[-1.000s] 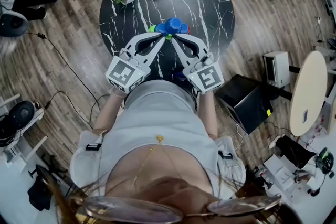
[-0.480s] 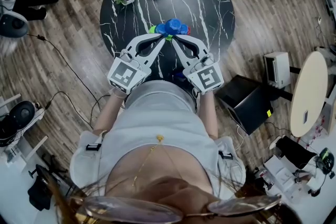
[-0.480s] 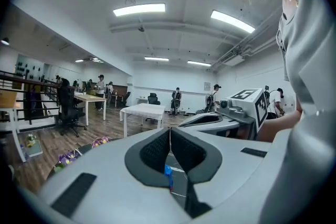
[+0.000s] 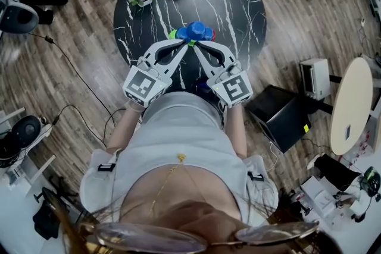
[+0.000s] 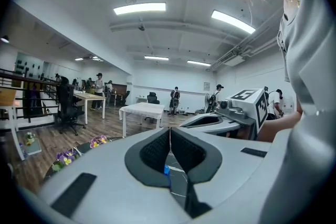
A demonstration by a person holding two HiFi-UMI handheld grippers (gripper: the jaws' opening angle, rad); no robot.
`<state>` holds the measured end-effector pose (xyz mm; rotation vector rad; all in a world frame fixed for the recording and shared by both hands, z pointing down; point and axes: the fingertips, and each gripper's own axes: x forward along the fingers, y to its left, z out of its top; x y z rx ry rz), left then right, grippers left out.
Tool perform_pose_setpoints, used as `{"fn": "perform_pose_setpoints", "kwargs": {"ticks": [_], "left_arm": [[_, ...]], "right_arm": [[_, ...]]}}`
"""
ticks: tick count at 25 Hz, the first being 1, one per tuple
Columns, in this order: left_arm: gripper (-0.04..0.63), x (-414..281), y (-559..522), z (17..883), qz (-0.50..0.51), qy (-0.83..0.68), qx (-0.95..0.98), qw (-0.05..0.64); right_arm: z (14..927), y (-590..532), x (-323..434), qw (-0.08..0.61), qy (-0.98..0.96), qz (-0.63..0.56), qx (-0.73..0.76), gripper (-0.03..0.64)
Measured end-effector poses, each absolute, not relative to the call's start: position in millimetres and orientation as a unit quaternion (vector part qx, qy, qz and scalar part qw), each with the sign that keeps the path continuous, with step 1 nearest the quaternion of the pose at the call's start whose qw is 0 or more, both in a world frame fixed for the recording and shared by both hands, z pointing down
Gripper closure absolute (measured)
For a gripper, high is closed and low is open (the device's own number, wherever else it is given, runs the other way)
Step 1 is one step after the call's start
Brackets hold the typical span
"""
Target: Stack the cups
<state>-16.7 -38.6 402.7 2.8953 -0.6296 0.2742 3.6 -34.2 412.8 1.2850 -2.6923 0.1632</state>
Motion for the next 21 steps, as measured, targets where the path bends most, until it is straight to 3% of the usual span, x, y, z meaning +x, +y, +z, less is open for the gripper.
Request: {"fn": "perform_pose_setpoints", "kwargs": {"ticks": [21], "left_arm": [[0.565,-18,-37,411,0.099,-0.210,0.969,0.087]], "right_arm": [[415,-35,17,0.087,-0.891,0.052,0.443,0.600]]}}
